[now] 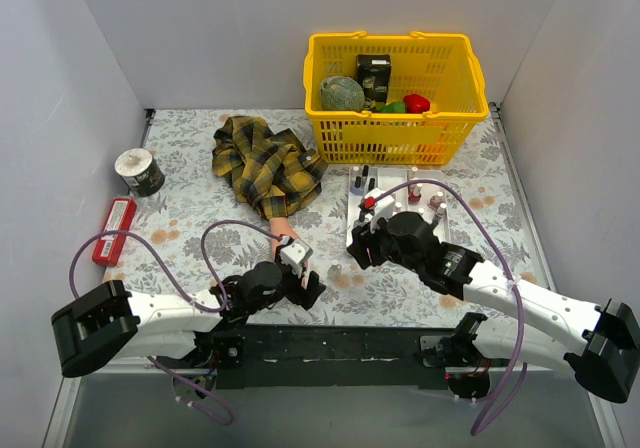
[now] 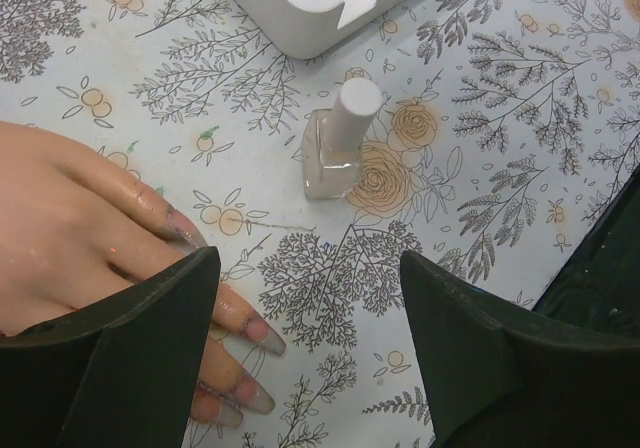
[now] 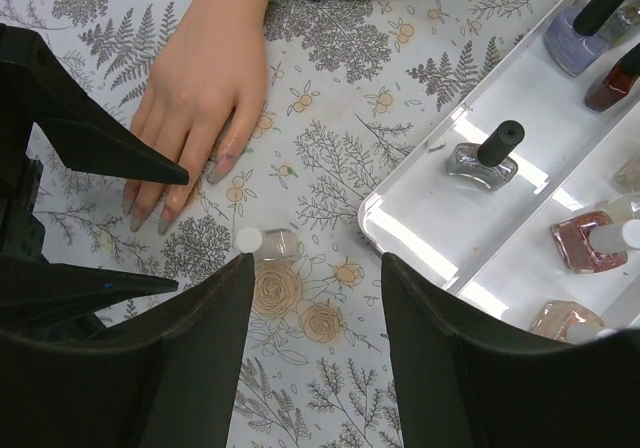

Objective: Paint the nails

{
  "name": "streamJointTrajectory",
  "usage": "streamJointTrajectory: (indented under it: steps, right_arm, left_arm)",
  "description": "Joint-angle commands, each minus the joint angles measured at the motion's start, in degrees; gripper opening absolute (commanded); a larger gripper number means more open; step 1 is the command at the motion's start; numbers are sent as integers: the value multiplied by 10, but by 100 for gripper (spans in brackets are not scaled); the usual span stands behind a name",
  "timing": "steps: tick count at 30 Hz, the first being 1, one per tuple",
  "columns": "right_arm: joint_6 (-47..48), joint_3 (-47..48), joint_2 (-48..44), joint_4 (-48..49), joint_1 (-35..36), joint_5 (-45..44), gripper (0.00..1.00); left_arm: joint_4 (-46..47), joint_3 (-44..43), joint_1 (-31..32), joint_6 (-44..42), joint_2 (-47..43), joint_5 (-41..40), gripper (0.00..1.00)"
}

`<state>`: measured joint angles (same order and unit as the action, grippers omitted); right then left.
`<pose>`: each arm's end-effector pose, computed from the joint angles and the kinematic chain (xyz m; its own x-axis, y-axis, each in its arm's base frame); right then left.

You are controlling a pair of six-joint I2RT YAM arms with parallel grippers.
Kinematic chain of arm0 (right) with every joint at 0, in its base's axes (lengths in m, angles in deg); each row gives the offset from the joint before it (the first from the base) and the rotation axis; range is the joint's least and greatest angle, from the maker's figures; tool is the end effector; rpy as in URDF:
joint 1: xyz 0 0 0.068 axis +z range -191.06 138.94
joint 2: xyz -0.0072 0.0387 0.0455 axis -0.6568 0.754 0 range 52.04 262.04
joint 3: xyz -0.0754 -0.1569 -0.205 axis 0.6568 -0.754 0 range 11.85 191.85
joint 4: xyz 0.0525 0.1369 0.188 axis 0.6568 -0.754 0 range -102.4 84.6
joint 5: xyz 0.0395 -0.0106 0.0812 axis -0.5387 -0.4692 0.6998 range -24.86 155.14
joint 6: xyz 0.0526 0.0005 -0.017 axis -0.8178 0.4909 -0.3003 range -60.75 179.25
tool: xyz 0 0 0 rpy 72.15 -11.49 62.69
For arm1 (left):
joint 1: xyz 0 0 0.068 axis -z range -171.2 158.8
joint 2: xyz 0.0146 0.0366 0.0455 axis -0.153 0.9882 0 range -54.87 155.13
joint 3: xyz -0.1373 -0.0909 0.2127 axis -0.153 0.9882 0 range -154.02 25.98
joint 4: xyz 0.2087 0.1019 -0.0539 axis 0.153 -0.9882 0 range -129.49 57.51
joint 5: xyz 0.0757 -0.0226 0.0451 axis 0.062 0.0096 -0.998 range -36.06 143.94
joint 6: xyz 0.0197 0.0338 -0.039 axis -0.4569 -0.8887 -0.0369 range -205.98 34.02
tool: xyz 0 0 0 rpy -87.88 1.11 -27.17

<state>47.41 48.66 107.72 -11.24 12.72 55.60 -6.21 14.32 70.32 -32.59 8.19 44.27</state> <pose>0.1246 0.1594 0.2674 -0.3867 -0.1856 -0.9033 -0.6410 0.7583 0.1185 0.0948 -0.1615 0.1635 -0.7581 -0.2620 -0.5971 0.3110 0.6596 -0.6843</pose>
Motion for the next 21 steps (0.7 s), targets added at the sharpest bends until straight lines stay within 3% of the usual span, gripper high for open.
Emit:
streamJointTrajectory:
  steps: [1, 17, 21]
  right_arm:
    - [-3, 4, 9, 19, -1, 15, 61]
    - [-3, 4, 16, 19, -1, 14, 60]
    - [-4, 4, 17, 19, 0, 13, 60]
  left_arm:
    - [24, -33, 12, -39, 22, -6, 72]
    - [70, -75, 16, -50, 136, -10, 67]
    - [80, -80, 16, -50, 152, -7, 57]
